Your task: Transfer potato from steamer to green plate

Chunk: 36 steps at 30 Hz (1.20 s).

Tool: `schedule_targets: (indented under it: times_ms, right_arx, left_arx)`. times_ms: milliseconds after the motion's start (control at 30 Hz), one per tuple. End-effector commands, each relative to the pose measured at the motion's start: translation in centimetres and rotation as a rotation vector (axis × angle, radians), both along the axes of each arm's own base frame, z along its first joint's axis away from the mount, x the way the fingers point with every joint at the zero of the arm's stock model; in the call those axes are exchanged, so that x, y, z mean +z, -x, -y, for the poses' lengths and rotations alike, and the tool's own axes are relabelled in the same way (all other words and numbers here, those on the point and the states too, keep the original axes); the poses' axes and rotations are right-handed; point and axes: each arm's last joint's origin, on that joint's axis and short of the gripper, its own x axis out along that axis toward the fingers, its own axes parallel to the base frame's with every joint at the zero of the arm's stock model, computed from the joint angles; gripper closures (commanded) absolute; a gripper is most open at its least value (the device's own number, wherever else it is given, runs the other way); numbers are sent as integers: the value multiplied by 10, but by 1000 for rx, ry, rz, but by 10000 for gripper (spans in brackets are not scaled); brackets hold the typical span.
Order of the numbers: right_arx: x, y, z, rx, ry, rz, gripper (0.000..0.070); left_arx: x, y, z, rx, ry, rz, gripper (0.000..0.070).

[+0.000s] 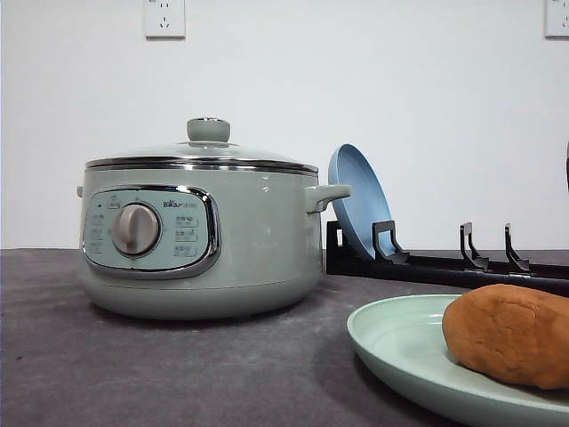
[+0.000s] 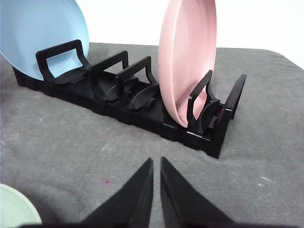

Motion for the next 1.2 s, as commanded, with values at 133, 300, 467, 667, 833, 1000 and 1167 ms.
schedule_targets:
  times_ms: [133,300,467,667,833,1000,1167]
  right_arx:
    - [-1,0,0,-2,11,8,685]
    - [-1,0,0,-2,11,8,685]
    - [-1,0,0,-2,11,8,685]
    - [-1,0,0,-2,11,8,685]
    - [-1,0,0,-2,11,8,685]
    - [-1,0,0,-2,11,8,685]
    - [-1,0,0,-2,11,8,685]
  left_arx:
    - [-8,-1,0,6,1,-27,700]
    - [-8,-1,0,6,1,-27,700]
    - [-8,-1,0,6,1,-27,700]
    - [-8,-1,0,6,1,-27,700]
    - [-8,-1,0,6,1,-27,700]
    - [-8,-1,0,6,1,-27,700]
    - [-8,-1,0,6,1,-27,700]
